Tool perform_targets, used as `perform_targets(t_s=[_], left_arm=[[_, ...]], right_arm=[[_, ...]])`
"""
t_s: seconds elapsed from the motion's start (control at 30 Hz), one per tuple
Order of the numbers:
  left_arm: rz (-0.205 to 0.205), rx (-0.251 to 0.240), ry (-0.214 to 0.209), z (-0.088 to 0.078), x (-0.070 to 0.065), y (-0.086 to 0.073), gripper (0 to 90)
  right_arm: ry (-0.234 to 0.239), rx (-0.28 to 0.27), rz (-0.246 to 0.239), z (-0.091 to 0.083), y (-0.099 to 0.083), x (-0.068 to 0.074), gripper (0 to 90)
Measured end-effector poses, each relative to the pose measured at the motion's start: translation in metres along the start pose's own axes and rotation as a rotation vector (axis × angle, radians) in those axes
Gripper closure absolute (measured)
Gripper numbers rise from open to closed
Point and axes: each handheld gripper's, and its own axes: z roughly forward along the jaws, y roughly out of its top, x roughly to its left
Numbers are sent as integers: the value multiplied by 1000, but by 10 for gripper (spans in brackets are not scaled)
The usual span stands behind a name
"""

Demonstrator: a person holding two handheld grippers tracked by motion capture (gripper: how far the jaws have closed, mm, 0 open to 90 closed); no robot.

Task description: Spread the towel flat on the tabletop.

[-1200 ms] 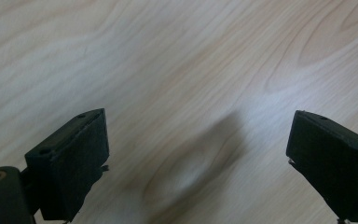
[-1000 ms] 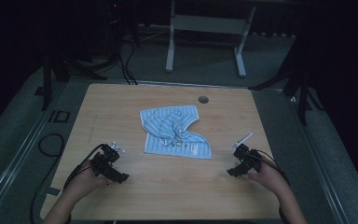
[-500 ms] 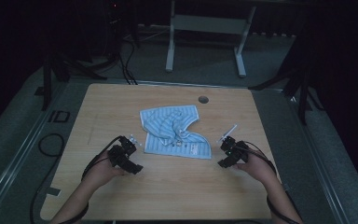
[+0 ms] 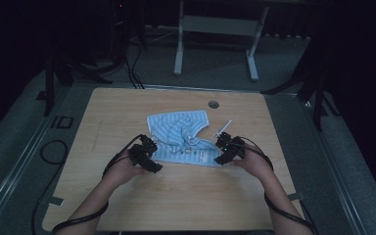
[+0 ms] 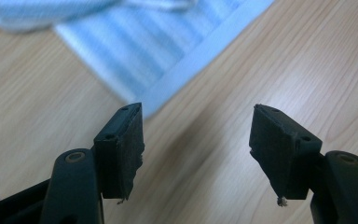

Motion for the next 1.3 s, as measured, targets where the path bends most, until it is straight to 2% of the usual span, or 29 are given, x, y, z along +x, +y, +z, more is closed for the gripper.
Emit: perform_targets(t_s=[0.13,0.17,0.23,0.27,0.37,0.4,0.5,0.53,0.63,0.67,0.8,0.9,0.97,1.0,1.03,1.1,1.13,1.17,1.2,1.23,1.27,1.3], left_arm=[[7,0,-1,6,0,12,347],[9,-9,-8,9,-1,19,348],[7,-17,-1,11,-1,22,348],[5,-32,0,13,-2,29,348],[5,-44,4,15,-1,35,348],[2,-54,11,18,-1,39,349],[2,-69,21,20,0,43,350],[3,-76,34,23,1,47,359],[11,-94,56,26,2,51,383],[17,-109,50,28,3,54,384],[16,-106,42,34,3,58,403],[22,-91,52,41,3,63,412],[24,-87,63,44,3,65,428],[24,-84,63,45,3,66,428],[13,-88,65,47,4,66,456],[3,-90,66,48,5,66,490],[-7,-89,66,49,6,66,569],[-8,-89,67,50,7,66,600],[-6,-91,80,50,7,66,668],[-13,-98,84,49,8,66,741],[-22,-105,77,48,9,66,741],[-30,-117,77,46,9,65,847]], right_arm=[[11,-9,-5,1,15,2,462],[10,-15,-10,2,27,4,463],[16,-19,-11,2,31,5,463],[31,-32,-7,4,41,6,464],[35,-31,-12,5,46,7,464],[47,-33,-1,11,61,8,463],[56,-38,11,14,68,8,463],[76,-49,31,17,75,7,463],[72,-49,51,21,84,8,461],[75,-53,59,22,86,8,461],[72,-70,70,24,93,7,461],[63,-66,80,27,98,5,467],[68,-59,73,31,102,5,524],[68,-59,73,31,102,5,524],[65,-47,63,34,104,5,583],[56,-49,58,35,105,5,608],[50,-54,71,35,104,4,713],[50,-57,73,34,104,4,787],[42,-61,72,33,103,3,843],[35,-65,75,31,102,3,874],[35,-65,75,31,102,3,874],[32,-71,67,27,99,2,884]])
